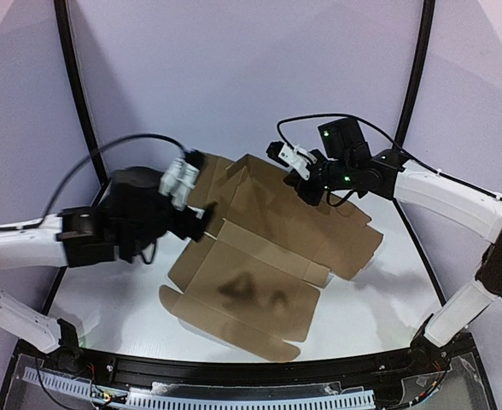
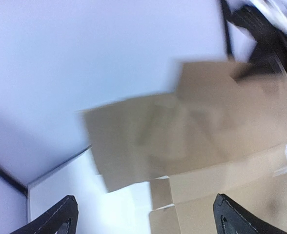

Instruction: Fold the paper box

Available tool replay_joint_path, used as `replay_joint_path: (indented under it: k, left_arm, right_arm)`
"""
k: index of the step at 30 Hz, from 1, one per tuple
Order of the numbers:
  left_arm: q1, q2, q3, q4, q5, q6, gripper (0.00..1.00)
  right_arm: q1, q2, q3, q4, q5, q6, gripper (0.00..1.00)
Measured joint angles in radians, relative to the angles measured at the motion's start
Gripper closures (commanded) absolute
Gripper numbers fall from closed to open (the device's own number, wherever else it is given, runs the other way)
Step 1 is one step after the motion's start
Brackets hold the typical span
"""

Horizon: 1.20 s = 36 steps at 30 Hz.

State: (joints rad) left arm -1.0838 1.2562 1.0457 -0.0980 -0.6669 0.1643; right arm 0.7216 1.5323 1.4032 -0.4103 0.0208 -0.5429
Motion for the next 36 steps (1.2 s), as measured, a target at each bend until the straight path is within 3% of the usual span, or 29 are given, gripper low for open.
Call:
replay_joint_path:
  k: [8,16,25,31,36]
  left_arm:
    - [0.264,-0.276,-0.202,-0.078,-0.003,-0.398,0.01]
    - [0.311,-0.292,-0.298,-0.133,0.025,-0.66,0.01]
    - [0.314,-0.361,-0.395,-0.143,0.072,-0.798,0.01]
    - [0.316,-0.385,-0.421,-0.067,0.196,-0.82,0.01]
    - [0.316,-0.258,-0.424,0.023,0.357,-0.854,0.01]
  right_arm:
    - [0.02,0.017,-0.05,0.078,-0.041,-0.162,1.0]
    - [0.173,0.016,-0.251,0.264,0.115,-0.27,1.0]
    - [0.219,0.074,-0.255,0.404,0.405,-0.271,1.0]
    - [0.17,0.139,-0.177,0.494,0.458,-0.286,1.0]
    - [0.128,0.212,-0.092,0.576,0.481,-0.349,1.0]
